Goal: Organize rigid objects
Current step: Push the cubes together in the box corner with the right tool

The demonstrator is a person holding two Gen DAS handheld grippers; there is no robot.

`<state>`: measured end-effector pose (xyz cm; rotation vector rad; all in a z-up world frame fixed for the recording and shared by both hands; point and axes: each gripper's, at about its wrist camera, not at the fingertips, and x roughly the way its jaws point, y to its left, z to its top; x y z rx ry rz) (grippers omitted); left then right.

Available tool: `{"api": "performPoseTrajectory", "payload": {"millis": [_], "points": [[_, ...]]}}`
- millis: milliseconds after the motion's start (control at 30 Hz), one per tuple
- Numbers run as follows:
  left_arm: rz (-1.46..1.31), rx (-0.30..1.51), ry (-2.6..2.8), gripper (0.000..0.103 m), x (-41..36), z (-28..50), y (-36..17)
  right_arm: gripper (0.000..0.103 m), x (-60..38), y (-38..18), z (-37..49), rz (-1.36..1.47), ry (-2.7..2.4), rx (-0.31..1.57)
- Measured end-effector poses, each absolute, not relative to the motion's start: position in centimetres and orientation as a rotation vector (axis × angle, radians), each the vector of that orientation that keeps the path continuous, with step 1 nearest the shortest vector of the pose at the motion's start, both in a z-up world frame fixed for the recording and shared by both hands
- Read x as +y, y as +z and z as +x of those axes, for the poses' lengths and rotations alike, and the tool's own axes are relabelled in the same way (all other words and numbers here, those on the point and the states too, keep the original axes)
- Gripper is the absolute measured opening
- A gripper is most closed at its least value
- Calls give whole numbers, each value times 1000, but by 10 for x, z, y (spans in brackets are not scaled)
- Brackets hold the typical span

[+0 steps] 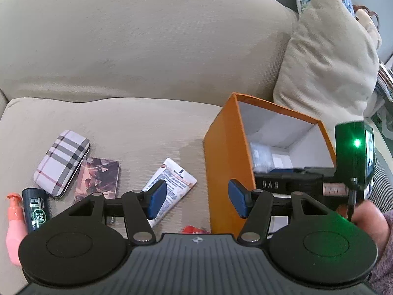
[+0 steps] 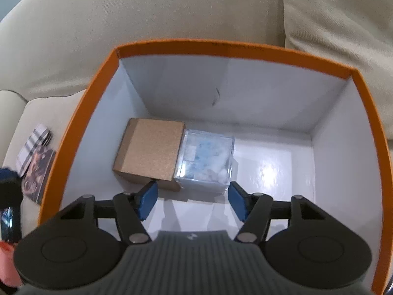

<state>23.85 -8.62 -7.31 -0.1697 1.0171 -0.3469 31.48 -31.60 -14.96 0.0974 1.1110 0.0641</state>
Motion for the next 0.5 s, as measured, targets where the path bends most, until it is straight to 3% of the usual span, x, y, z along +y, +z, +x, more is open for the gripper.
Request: {"api": "performPoseTrajectory", "payload": {"millis": [433,500], "points": [[-162,1020,-345,68,-83,245,-77,65,-307,-144,326,62,54,1094],[-158,1019,-342,68,-82,244,-76,69,-305,-141,323,50,60,1081]]}}
